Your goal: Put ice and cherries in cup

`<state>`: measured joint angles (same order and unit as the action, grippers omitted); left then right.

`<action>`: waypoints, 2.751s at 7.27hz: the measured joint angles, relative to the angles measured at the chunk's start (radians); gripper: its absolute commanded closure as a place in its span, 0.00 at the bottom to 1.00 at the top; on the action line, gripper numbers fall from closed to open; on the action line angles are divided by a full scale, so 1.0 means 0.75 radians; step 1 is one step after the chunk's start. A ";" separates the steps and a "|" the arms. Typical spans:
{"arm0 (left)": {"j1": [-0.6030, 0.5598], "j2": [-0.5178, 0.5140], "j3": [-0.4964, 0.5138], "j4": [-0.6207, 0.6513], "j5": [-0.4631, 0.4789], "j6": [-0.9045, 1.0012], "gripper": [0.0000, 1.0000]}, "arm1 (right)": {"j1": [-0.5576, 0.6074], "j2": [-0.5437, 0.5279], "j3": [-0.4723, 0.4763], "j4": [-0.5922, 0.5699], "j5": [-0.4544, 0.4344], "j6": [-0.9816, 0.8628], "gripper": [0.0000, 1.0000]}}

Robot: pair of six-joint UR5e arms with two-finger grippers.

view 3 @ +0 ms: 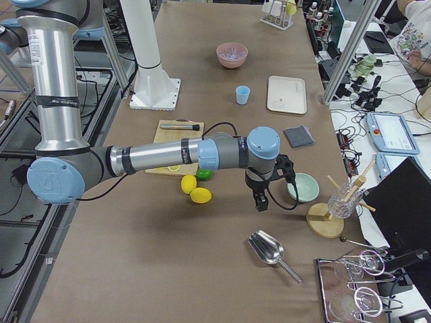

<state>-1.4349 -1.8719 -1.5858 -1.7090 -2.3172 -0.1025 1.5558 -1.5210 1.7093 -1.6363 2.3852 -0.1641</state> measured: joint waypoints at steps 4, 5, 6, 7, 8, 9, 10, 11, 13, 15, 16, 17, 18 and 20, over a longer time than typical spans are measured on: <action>0.062 -0.010 -0.019 -0.025 0.003 0.008 0.02 | -0.006 -0.001 -0.006 -0.001 0.000 0.002 0.01; 0.101 -0.006 -0.040 -0.049 0.059 -0.010 0.02 | -0.006 0.000 -0.006 -0.001 0.000 0.002 0.01; 0.162 -0.018 -0.090 -0.037 0.161 -0.070 0.02 | -0.006 0.001 -0.004 -0.001 0.000 0.002 0.01; 0.244 -0.048 -0.176 0.041 0.236 -0.175 0.02 | -0.006 0.002 0.000 -0.001 0.000 0.002 0.01; 0.337 -0.093 -0.270 0.161 0.269 -0.295 0.02 | -0.007 0.005 0.001 -0.001 0.000 0.002 0.01; 0.446 -0.117 -0.370 0.256 0.280 -0.433 0.02 | -0.007 0.008 0.001 0.000 0.000 0.002 0.01; 0.554 -0.120 -0.449 0.296 0.281 -0.573 0.02 | -0.007 0.011 0.001 0.001 0.000 0.001 0.01; 0.653 -0.108 -0.490 0.309 0.285 -0.669 0.02 | -0.007 0.014 0.001 0.001 -0.002 0.000 0.01; 0.809 -0.065 -0.500 0.278 0.299 -0.854 0.02 | -0.007 0.019 0.000 0.001 -0.004 0.000 0.01; 0.925 -0.052 -0.486 0.257 0.377 -1.009 0.03 | -0.006 0.023 0.000 0.001 -0.004 0.000 0.01; 0.952 -0.050 -0.467 0.254 0.411 -1.035 0.03 | -0.006 0.023 0.001 0.001 -0.004 0.000 0.01; 0.963 -0.048 -0.443 0.251 0.427 -1.040 0.03 | -0.006 0.023 0.001 0.001 -0.004 0.000 0.01; 0.966 -0.047 -0.411 0.236 0.433 -1.042 0.03 | -0.006 0.022 0.002 0.001 -0.005 0.000 0.01; 0.972 -0.048 -0.360 0.192 0.437 -1.050 0.03 | -0.005 0.020 0.006 0.001 -0.007 0.000 0.01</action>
<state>-0.7056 -1.9082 -1.8555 -1.5651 -1.9899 -0.8900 1.5521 -1.5057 1.7140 -1.6352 2.3800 -0.1641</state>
